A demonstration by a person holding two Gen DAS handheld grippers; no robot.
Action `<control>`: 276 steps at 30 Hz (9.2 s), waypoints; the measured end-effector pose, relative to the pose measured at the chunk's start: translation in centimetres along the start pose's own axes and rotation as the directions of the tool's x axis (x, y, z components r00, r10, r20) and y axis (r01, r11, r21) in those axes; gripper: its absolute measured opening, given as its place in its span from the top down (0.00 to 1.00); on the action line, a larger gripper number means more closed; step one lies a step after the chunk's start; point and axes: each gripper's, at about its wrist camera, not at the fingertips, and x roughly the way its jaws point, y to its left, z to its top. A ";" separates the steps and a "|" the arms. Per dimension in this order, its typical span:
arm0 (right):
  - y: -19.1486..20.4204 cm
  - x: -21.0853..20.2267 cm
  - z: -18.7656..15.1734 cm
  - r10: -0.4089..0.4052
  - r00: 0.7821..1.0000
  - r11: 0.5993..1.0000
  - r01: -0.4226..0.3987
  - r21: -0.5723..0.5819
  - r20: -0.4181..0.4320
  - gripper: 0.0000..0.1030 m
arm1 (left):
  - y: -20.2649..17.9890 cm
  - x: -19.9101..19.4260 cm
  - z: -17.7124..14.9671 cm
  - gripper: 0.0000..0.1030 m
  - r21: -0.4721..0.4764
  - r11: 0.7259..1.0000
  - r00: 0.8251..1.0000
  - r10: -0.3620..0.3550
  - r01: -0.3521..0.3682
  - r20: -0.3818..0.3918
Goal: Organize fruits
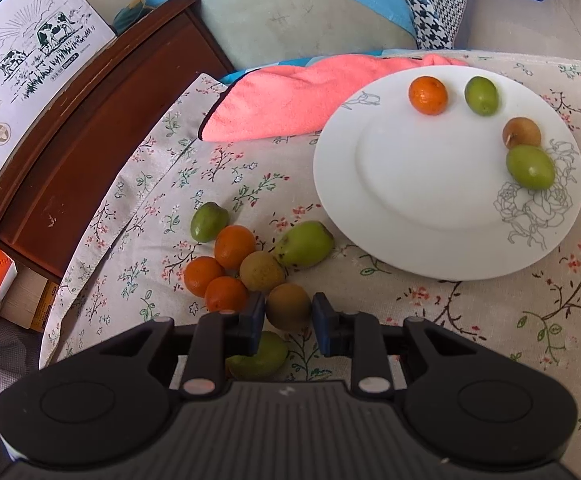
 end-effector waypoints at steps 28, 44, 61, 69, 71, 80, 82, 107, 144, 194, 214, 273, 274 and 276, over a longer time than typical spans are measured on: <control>-0.3 -0.3 0.1 -0.017 1.000 1.000 0.017 0.009 0.016 0.75 | -0.5 1.2 -0.3 0.67 0.040 0.999 1.000 -0.001 0.000 0.015; -0.1 -0.7 0.2 -0.017 0.999 1.000 0.017 -0.004 0.030 0.75 | -0.9 -0.2 -0.1 0.72 0.051 0.998 0.999 0.022 -0.023 0.032; -0.5 -3.3 1.2 0.029 0.996 0.999 -0.031 0.020 0.085 0.75 | 0.0 -2.2 1.6 0.72 -0.045 0.999 0.994 -0.002 0.007 0.112; -0.7 -5.0 1.7 0.035 0.993 0.999 -0.036 0.004 0.109 0.75 | -0.5 -2.5 3.2 0.72 -0.051 0.999 0.987 -0.009 0.018 0.162; -0.9 -5.8 2.1 0.044 0.992 0.999 -0.045 0.000 0.117 0.75 | -0.7 -2.4 3.9 0.72 -0.046 0.999 0.985 -0.011 0.019 0.173; -3.6 -9.3 5.3 -0.013 0.981 1.000 0.013 -0.002 0.193 0.75 | -2.0 -0.7 6.9 0.72 -0.030 0.999 0.980 -0.033 0.039 0.196; -4.6 -9.6 5.8 -0.046 0.978 0.999 0.043 0.019 0.205 0.75 | -2.5 0.0 7.5 0.72 -0.022 0.999 0.981 -0.044 0.049 0.191; -8.3 -5.7 5.1 -0.121 0.992 0.965 0.106 0.238 0.047 0.75 | -5.6 7.0 9.9 0.71 0.017 0.997 0.990 -0.080 0.079 0.113; -1.6 -4.5 0.5 0.078 0.997 0.987 -0.081 -0.137 -0.029 0.69 | 2.8 -1.4 6.2 0.22 -0.110 0.986 0.989 0.136 -0.129 0.065; -1.3 -5.0 -3.3 -0.093 0.995 0.922 0.079 -0.378 -0.021 0.80 | -1.4 2.2 3.3 0.22 -0.107 0.993 0.995 0.041 -0.051 -0.093; -2.8 -5.3 -2.0 -0.089 0.996 0.961 0.081 -0.264 -0.018 0.80 | -3.0 3.2 2.8 0.71 -0.072 0.996 0.997 0.057 -0.062 -0.060; -7.3 -6.0 4.0 -0.177 0.976 0.979 0.161 0.123 0.129 0.79 | -7.1 7.0 10.2 0.69 -0.026 0.999 0.996 -0.040 0.043 0.083; -7.4 -6.0 4.1 -0.179 0.975 0.978 0.162 0.132 0.132 0.78 | -7.2 6.9 10.3 0.69 -0.023 0.999 0.996 -0.036 0.038 0.084; -7.5 -6.2 4.1 -0.188 0.971 0.975 0.167 0.146 0.147 0.77 | -7.3 6.8 10.4 0.56 -0.019 1.000 0.996 -0.020 0.022 0.084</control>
